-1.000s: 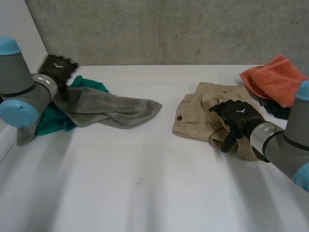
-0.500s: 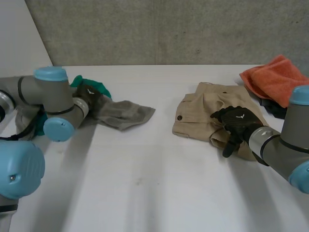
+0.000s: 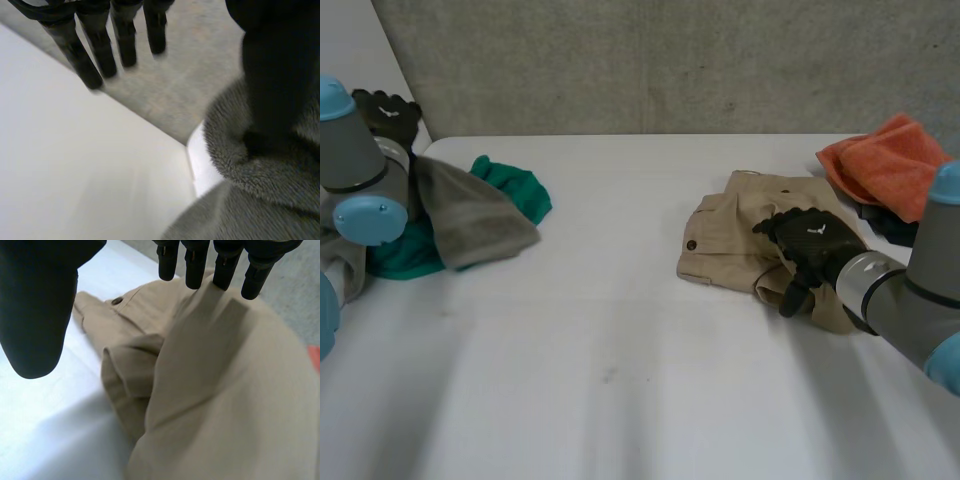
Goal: Fold the laundry.
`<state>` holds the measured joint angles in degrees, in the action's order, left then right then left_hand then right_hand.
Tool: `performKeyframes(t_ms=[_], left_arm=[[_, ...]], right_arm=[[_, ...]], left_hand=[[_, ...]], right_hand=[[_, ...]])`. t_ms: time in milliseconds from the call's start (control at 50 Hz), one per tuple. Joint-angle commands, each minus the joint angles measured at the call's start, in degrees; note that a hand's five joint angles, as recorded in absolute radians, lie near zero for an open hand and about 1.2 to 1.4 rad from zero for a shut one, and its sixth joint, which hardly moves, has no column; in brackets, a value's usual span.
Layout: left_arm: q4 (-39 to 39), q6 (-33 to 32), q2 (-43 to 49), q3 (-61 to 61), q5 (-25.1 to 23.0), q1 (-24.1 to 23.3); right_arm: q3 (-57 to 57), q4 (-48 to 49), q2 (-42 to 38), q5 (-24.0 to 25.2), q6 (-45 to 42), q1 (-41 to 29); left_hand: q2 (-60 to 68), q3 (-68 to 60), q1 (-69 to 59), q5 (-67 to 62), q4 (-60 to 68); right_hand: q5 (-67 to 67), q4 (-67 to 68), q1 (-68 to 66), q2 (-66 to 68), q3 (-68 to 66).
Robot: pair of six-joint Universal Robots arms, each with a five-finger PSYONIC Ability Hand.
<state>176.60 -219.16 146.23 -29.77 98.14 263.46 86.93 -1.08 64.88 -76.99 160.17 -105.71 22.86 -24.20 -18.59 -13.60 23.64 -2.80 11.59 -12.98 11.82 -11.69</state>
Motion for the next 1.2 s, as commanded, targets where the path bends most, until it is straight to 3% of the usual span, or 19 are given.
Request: performKeyframes(t_ms=[20,180,340,400,420,440,560,640,800,1000,1020,1080,1100,1160,1200], left_arm=[[-4.2,-0.6,-5.8,-7.3,-0.5,-3.1],[-6.1,2.9,-17.8,-22.1,-6.9,-8.4],[-5.7,9.8,-24.4,-34.7,-12.9,-16.9],[-4.9,13.0,-24.5,-36.7,-13.7,-18.9],[-4.2,15.1,-24.2,-37.5,-14.3,-20.3],[-3.9,15.9,-24.0,-37.8,-14.5,-20.9],[-1.6,19.1,-19.8,-37.3,-14.8,-24.8],[-1.6,19.6,-15.2,-32.7,-13.7,-28.2],[-4.2,24.3,-9.2,-22.8,-10.2,-34.4],[-11.3,36.8,-4.6,-15.5,-7.3,-41.4],[-11.7,38.7,-4.8,-15.7,-6.0,-42.0],[-11.2,41.7,-5.7,-16.3,-1.9,-41.4],[-10.5,43.7,-6.8,-16.8,2.0,-40.3],[-9.5,45.9,-8.7,-17.7,6.0,-38.5],[-9.1,46.7,-9.8,-18.5,5.7,-37.1]], right_arm=[[-2.7,-1.5,3.8,-1.0,0.2,0.9],[-13.6,-4.3,-1.9,-8.0,-0.2,0.9],[-31.7,-13.1,-18.5,-11.5,-0.5,-0.3],[-34.7,-14.9,-21.5,-12.1,0.0,-0.7],[-36.1,-15.7,-22.0,-12.4,0.5,-1.0],[-36.5,-16.0,-21.9,-12.5,0.8,-1.1],[-33.2,-15.2,-14.3,-12.1,4.9,-3.4],[-27.8,-14.7,-0.6,-10.6,8.4,-6.2],[-24.4,-14.5,10.6,-6.3,16.8,-8.5],[-23.4,-16.2,10.4,-6.3,19.9,-11.3],[-23.3,-16.1,9.6,-6.8,20.1,-11.2],[-23.3,-16.5,8.3,-7.1,20.2,-11.4],[-23.0,-16.7,8.1,-7.2,20.4,-11.5],[-22.3,-17.4,8.0,-6.9,20.6,-11.8],[-22.2,-18.0,8.2,-6.7,21.1,-12.8]], left_hand=[[-12.9,14.2,8.6,13.6,-13.6],[-12.9,14.2,8.6,13.6,-13.6],[-12.9,14.2,8.6,13.6,-13.6],[-12.9,14.2,8.6,13.6,-13.6],[-12.9,14.2,8.6,13.6,-13.6],[-12.9,14.2,8.6,13.6,-13.6],[-12.9,14.2,8.6,13.6,-13.6],[-12.9,14.2,8.6,13.6,-13.6],[-12.9,14.2,8.6,13.6,-13.6],[-12.7,14.1,8.4,13.5,-13.5],[7.3,-6.0,-11.6,-6.6,6.6],[31.7,-30.4,-36.0,-31.0,30.9],[36.6,-35.2,-40.9,-35.8,35.8],[34.6,-33.3,-38.9,-33.9,33.9],[18.5,-17.2,-22.8,-17.8,17.8]], right_hand=[[2.8,-1.6,3.0,-1.8,1.7],[2.8,-1.6,3.0,-1.8,1.7],[2.8,-1.6,3.0,-1.8,1.7],[-20.0,21.2,-19.8,20.9,-21.1],[-56.9,58.1,-56.7,57.9,-58.0],[-67.1,68.3,-66.9,68.1,-68.2],[-67.2,68.4,-67.0,68.2,-68.3],[-67.2,68.4,-67.0,68.2,-68.3],[-67.2,68.4,-67.0,68.2,-68.3],[-67.2,68.4,-67.0,68.2,-68.3],[-67.2,68.4,-67.0,68.2,-68.3],[-67.2,68.4,-67.0,68.2,-68.3],[-67.2,68.4,-67.0,68.2,-68.3],[-67.2,68.4,-67.0,68.2,-68.3],[-67.2,68.4,-67.0,68.2,-68.3]])
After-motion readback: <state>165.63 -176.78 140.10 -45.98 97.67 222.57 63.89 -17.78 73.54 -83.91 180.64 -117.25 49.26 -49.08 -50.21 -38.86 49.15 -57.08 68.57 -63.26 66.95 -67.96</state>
